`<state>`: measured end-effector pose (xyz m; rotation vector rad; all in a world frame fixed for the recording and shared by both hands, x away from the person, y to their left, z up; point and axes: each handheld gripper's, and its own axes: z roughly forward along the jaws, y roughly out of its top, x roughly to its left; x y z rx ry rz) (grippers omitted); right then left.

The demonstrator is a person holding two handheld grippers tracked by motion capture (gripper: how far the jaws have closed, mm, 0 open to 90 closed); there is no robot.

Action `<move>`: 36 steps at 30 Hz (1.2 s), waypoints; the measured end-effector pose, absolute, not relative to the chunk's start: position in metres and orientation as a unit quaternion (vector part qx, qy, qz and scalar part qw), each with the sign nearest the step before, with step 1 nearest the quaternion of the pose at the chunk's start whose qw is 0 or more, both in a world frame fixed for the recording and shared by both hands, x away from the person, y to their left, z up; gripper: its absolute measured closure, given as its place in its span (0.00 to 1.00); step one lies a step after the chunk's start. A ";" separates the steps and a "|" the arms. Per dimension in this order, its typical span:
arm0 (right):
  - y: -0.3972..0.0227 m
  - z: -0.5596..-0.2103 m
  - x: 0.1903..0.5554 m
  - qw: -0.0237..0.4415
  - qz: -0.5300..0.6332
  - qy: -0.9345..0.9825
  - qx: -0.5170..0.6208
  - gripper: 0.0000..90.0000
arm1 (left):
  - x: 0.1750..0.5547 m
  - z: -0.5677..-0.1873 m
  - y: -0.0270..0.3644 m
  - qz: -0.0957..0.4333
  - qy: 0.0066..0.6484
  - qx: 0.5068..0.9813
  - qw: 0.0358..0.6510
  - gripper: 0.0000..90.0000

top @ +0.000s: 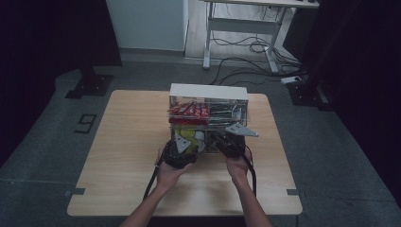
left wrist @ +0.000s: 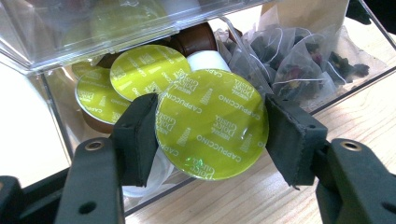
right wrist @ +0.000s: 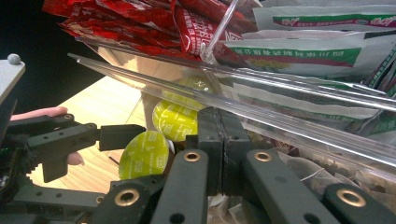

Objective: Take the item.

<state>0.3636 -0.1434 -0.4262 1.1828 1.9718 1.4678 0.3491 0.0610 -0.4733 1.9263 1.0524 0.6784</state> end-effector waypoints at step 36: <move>-0.143 -0.427 0.363 0.205 0.528 0.706 0.426 0.98 | 0.326 -0.459 0.089 0.269 0.414 0.755 0.431 0.42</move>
